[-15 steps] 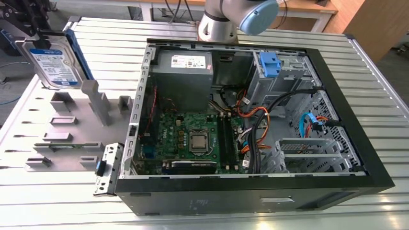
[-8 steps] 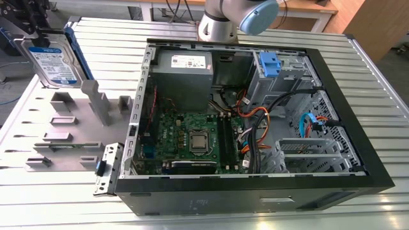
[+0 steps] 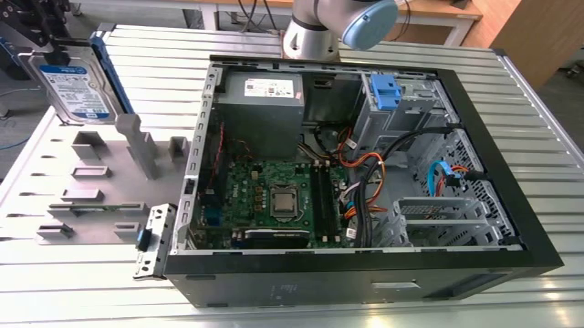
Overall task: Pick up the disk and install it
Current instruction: 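Pick up the disk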
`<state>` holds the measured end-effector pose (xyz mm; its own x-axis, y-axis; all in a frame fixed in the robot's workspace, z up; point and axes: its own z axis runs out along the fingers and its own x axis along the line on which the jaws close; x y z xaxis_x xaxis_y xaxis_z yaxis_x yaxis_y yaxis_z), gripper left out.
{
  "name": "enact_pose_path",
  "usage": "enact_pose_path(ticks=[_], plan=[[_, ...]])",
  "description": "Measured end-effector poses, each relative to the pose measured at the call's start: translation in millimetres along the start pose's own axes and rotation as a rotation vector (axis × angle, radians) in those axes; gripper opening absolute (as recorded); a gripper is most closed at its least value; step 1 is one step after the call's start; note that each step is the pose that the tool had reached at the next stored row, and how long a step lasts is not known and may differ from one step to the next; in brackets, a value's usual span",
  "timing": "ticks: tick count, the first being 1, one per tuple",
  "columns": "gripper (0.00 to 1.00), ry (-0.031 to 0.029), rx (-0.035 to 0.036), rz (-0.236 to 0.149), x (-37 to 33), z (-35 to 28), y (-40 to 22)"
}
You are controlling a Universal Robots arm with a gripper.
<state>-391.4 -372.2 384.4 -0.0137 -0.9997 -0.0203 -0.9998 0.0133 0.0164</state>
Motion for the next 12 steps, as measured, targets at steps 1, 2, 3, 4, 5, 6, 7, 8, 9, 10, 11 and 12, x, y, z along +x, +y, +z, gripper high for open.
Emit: enact_pose_path(ticks=[1, 2, 3, 4, 5, 6, 7, 8, 9, 10, 11, 12], plan=[[0.35, 0.0000, -0.0001, 0.000, 0.0, -0.4, 0.0], [0.35, 0.0000, 0.0000, 0.000, 0.0, -0.8, 0.0], [0.35, 0.0000, 0.0000, 0.000, 0.0, -1.2, 0.0], [0.35, 0.0000, 0.0000, 0.000, -0.1, -1.6, 0.0], [0.35, 0.0000, 0.0000, 0.000, 0.0, -2.0, 0.0], [0.35, 0.0000, 0.0000, 0.000, -0.1, -2.4, 0.1], [0.35, 0.0000, 0.0000, 0.000, -0.1, -2.9, 0.1], [0.35, 0.0001, -0.0002, 0.000, -0.1, -3.6, 0.0], [0.35, 0.0001, -0.0002, 0.000, -0.2, -4.4, 0.1], [0.35, 0.0001, -0.0001, 0.000, -0.3, -5.4, 0.1], [0.35, 0.0000, -0.0001, 0.000, -0.5, -6.6, 0.1], [0.35, 0.0000, 0.0000, 0.000, -0.7, -7.9, 0.2]])
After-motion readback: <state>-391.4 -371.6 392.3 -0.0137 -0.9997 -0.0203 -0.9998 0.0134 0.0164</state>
